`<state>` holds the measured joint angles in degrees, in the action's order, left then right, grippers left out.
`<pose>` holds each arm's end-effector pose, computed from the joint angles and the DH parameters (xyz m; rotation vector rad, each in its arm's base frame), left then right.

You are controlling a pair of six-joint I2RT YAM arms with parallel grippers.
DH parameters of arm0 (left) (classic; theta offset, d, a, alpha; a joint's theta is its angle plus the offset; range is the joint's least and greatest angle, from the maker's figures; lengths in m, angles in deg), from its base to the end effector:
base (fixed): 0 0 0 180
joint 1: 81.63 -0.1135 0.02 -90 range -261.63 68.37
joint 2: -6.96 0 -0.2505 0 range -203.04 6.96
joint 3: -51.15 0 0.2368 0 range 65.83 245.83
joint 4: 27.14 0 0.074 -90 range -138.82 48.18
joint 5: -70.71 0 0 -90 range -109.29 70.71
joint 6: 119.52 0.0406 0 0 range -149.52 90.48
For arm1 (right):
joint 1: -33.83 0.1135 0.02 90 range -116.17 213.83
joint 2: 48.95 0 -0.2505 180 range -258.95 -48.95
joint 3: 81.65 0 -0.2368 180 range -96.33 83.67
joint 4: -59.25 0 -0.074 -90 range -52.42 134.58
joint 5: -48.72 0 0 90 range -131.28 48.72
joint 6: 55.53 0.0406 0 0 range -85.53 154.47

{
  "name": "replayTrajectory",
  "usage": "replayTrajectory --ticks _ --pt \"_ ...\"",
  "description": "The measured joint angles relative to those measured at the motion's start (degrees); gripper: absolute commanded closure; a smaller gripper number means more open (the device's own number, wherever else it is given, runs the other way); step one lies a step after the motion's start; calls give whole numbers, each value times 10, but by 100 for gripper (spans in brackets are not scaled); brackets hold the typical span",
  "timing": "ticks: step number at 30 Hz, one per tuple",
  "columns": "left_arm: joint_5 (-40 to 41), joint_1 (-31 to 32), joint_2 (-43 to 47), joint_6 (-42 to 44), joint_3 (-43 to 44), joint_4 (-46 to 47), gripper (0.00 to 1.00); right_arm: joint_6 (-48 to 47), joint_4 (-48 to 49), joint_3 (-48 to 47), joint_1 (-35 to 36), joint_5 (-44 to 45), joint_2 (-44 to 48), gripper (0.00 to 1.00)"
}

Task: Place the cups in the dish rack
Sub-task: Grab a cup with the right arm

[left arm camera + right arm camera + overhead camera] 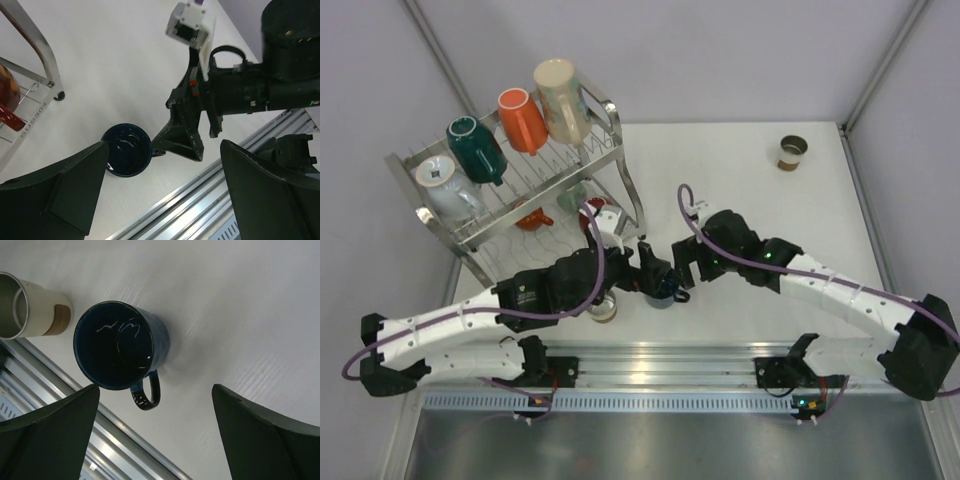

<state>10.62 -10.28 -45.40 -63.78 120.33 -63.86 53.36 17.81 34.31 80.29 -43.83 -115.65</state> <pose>0.0820 -0.1796 0.3432 0.2681 1.9243 -0.7588 0.1638 0.1750 0.2529 -0.5996 2.3479 0.5994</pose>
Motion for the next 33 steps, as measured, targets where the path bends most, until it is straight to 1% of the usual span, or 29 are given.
replayTrajectory --ticks 4,8,10,14,15,17,18,20,21,22,23,27,29,30,31,32,33 --pt "11 0 37 12 9 -12 2 7 16 -7 43 24 -47 6" --pt "14 0 106 36 11 -6 3 8 20 -7 59 36 -66 7" --pt "7 0 150 60 6 17 5 8 25 -7 60 38 -69 9" --pt "3 0 226 97 -11 53 7 11 42 -10 60 46 -81 15" --pt "3 0 233 102 -13 57 7 13 50 -12 60 48 -88 18" --pt "-3 1 238 110 -17 63 8 17 59 -13 60 49 -102 21" --pt "-8 0 236 114 -19 65 8 19 64 -14 60 49 -110 25" --pt "-21 1 229 120 -24 65 9 22 71 -14 61 49 -125 30" --pt "-26 1 225 122 -25 65 9 23 74 -14 61 49 -133 37" --pt "-33 0 219 126 -26 64 9 24 76 -14 61 50 -139 40" --pt "-40 1 213 129 -26 64 9 27 77 -14 61 50 -144 46" --pt "-58 1 190 138 -27 65 8 35 87 -14 61 54 -148 59" --pt "-66 1 184 142 -30 65 10 38 93 -14 61 56 -151 65" --pt "-72 1 181 144 -32 66 13 41 97 -14 61 57 -153 71" --pt "-77 1 178 147 -33 66 13 42 100 -14 61 58 -156 76" --pt "-82 1 175 150 -34 67 13 44 101 -14 61 62 -159 84" --pt "-88 1 172 153 -37 71 13 46 103 -14 61 64 -161 87"
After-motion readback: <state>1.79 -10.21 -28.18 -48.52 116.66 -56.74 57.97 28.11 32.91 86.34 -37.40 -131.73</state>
